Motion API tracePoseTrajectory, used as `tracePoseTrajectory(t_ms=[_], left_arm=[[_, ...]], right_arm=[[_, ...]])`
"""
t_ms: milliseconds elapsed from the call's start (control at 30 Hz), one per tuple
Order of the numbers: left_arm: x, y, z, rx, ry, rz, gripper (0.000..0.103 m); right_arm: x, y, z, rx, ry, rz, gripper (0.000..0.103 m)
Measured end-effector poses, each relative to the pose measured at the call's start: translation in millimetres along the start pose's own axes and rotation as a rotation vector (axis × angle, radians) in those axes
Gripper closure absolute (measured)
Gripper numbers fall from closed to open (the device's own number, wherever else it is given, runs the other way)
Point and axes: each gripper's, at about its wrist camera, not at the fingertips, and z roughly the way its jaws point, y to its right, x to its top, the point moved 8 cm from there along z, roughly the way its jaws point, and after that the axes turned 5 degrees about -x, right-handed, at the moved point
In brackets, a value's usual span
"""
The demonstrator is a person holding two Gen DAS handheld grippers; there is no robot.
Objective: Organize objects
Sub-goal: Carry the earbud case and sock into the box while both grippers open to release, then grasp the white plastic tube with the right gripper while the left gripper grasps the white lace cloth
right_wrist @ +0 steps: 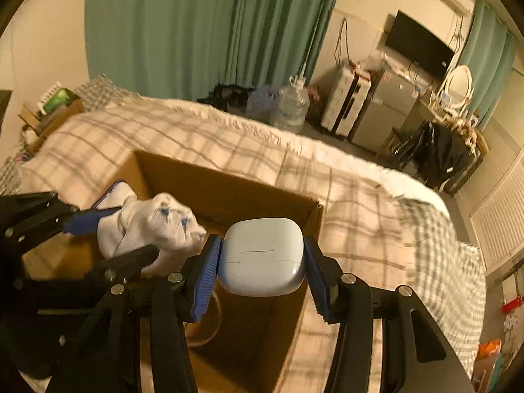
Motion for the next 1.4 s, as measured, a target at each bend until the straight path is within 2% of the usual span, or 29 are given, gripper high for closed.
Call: tracePoseTrajectory(t_ms=[67,133,167,233,333,400,567,667,767,933,1100,1167,1333,1400], left_arm=[[1.1,1.4,6.6,0.026,0.013,0.027,0.060],[0.3,5.1,8.1,0.034,0.024,0.067,0.055],[1.0,8.0,8.9,0.027,0.023,0.075,0.049],[0.5,9.3,7.9,0.016,0.015,0.071,0.045],[0.4,8.0,-8.3,0.026,0.039,0.061,0.030],[1.0,9.1,-22.6,0.037,0.058,0.058,0.021],[-8.4,6.6,-71.4,0.039,0.097,0.022,0.010],[-16.7,5.7,-110.8,0.042,0.135,-0.003,0.008],[-29.3,4.7,-153.5,0.063,0.182,-0.020,0.001],[-62.4,3.9,-192.6,0.100,0.207,-0.050,0.001],[-109.8,-1.1,-202.7,0.137,0.223,-0.089,0.001],[-130.7,1.0,-196.1,0.142,0.198,-0.097,0.001],[-185.6,1.5,-166.9,0.165,0.130,-0.123,0.001],[-199.1,0.1,-154.2,0.202,0.085,-0.104,0.001]], right_arm=[[-3.7,0.5,15.4,-0.010,-0.007,0.000,0.054],[-6.3,-0.2,22.4,-0.012,0.003,0.005,0.053],[-7.6,-1.7,22.3,-0.007,0.011,0.010,0.053],[-10.5,-2.0,19.2,0.000,0.011,0.018,0.053],[-7.9,1.5,4.4,-0.026,0.028,0.009,0.052],[-5.2,5.5,-16.3,-0.051,0.058,0.011,0.041],[-6.5,13.4,-86.0,-0.092,0.108,0.012,0.029],[-13.7,16.3,-133.2,-0.109,0.136,0.017,0.028],[-28.6,14.4,-176.2,-0.106,0.153,0.014,0.026],[-67.9,-0.3,-225.7,-0.095,0.160,0.003,0.025],[-116.0,-26.8,-230.3,-0.083,0.150,-0.025,0.025],[-139.4,-40.9,-218.7,-0.062,0.121,-0.025,0.025],[-188.3,-81.4,-172.5,0.054,0.038,-0.058,0.025],[-204.4,-99.8,-152.4,0.092,-0.009,-0.107,0.026]])
